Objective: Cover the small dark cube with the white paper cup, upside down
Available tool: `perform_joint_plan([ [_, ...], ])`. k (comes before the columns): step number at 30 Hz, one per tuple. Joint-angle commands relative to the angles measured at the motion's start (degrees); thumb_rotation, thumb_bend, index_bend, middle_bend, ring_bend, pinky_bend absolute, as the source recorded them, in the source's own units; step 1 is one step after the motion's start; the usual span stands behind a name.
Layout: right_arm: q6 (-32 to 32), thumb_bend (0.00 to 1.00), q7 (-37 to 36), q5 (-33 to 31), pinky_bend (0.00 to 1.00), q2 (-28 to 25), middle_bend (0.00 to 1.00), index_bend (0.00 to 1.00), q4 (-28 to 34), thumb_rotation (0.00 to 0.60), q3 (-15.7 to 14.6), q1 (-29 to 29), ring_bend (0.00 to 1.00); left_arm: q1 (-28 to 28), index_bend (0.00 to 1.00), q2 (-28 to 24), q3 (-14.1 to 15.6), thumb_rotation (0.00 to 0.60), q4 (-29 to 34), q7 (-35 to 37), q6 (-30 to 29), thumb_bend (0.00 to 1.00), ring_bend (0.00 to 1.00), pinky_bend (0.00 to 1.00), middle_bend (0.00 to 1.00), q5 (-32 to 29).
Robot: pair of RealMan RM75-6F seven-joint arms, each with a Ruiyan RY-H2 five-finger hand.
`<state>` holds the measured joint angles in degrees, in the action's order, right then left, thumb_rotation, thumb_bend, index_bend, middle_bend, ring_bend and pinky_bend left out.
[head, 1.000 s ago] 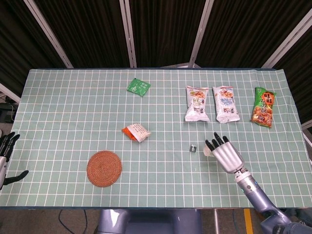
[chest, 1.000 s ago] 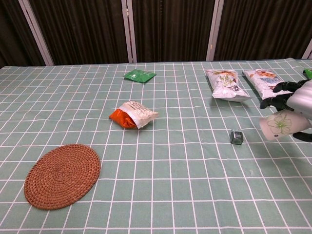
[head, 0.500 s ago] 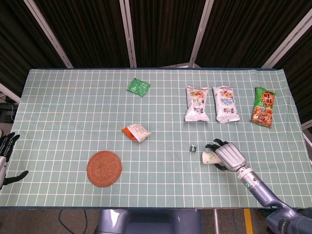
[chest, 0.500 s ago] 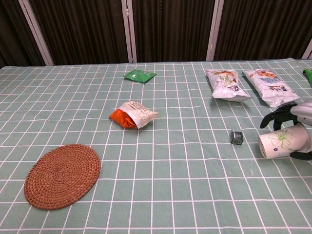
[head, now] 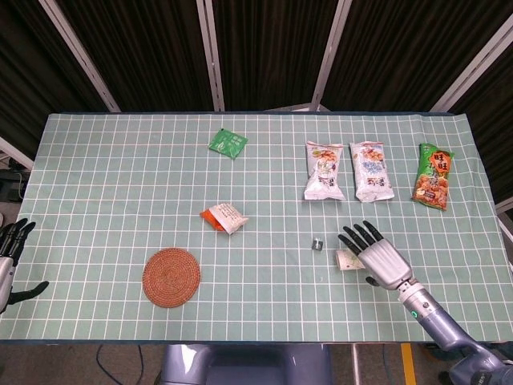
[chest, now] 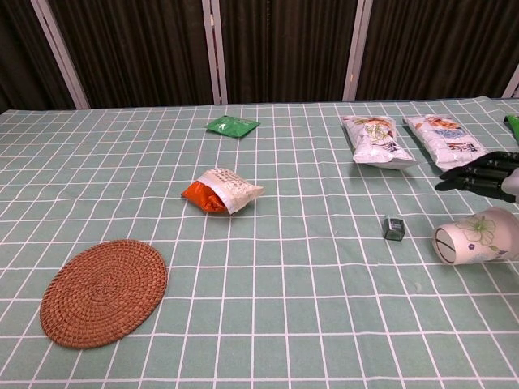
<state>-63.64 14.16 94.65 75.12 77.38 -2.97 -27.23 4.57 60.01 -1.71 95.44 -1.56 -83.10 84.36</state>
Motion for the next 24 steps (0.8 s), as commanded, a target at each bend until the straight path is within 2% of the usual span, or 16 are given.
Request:
perform_joint_plan([
  [1, -1.5, 0.0, 17.99, 1.32, 0.0, -4.24, 0.0, 0.0, 8.08, 0.6, 0.54, 0.65, 0.0, -0.09, 0.0, 0.03, 0.15, 0.6, 0.27, -0.28, -0.24, 0.0, 0.0, 0.0, 0.0, 0.29],
  [7, 0.34, 0.0, 35.59, 2.65, 0.0, -2.48, 0.0, 0.0, 10.06, 0.6, 0.01, 0.97, 0.0, -0.27, 0.0, 0.04, 0.22, 0.6, 0.54, -0.68, -0.82, 0.0, 0.0, 0.0, 0.0, 0.68],
  [11, 3.15, 0.0, 43.06, 1.35, 0.0, -1.08, 0.0, 0.0, 10.89, 0.6, 0.72, 0.25, 0.0, -0.3, 0.0, -0.08, 0.27, 0.6, 0.47, -0.35, -0.76, 0.0, 0.0, 0.0, 0.0, 0.64],
  [18, 6.86, 0.0, 50.66, -2.78, 0.02, 1.38, 0.0, 0.0, 10.98, 0.6, 1.56, -0.16, 0.0, -0.19, 0.0, -0.2, -0.06, 0.6, -0.25, 0.55, -0.41, 0.0, 0.0, 0.0, 0.0, -0.12],
  [24, 7.94, 0.01, 53.3, -3.92, 0.07, 3.89, 0.0, 0.0, 8.6, 0.6, 1.92, -0.88, 0.0, 0.08, 0.0, 0.15, -0.17, 0.6, -0.72, 0.17, 0.13, 0.0, 0.0, 0.0, 0.0, -0.55],
])
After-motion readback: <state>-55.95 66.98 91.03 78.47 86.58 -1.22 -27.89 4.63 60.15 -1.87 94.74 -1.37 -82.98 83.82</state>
